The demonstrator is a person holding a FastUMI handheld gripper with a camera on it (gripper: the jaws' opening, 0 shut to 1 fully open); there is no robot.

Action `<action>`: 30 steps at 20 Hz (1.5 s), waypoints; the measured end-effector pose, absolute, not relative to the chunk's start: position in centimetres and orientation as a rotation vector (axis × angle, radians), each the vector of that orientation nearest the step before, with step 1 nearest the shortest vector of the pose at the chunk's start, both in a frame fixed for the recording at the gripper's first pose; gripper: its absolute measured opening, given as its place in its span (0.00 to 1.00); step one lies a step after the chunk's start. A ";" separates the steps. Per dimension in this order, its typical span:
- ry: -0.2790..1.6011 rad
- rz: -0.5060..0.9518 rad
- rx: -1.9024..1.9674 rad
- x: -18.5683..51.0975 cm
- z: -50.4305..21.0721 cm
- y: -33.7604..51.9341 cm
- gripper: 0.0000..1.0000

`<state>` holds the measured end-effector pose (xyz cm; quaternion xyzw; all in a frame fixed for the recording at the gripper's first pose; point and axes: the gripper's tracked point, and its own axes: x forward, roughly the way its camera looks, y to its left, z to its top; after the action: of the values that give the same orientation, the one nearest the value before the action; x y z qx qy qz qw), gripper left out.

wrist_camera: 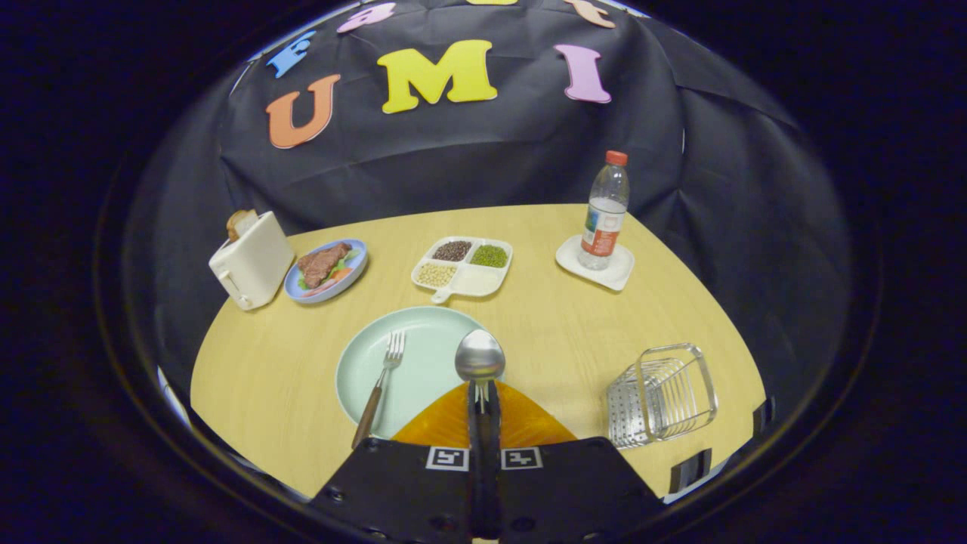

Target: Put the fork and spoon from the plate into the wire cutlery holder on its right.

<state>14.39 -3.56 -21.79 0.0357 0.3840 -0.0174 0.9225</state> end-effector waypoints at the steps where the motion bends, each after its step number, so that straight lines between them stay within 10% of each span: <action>1: 0.775 -0.047 0.082 14.1 -21.0 -4.6 0.01; 30: 0.802 -0.213 0.138 9.3 -21.9 -18.4 0.03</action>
<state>9.32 -18.41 -21.88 0.0669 0.3894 -0.1034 0.9128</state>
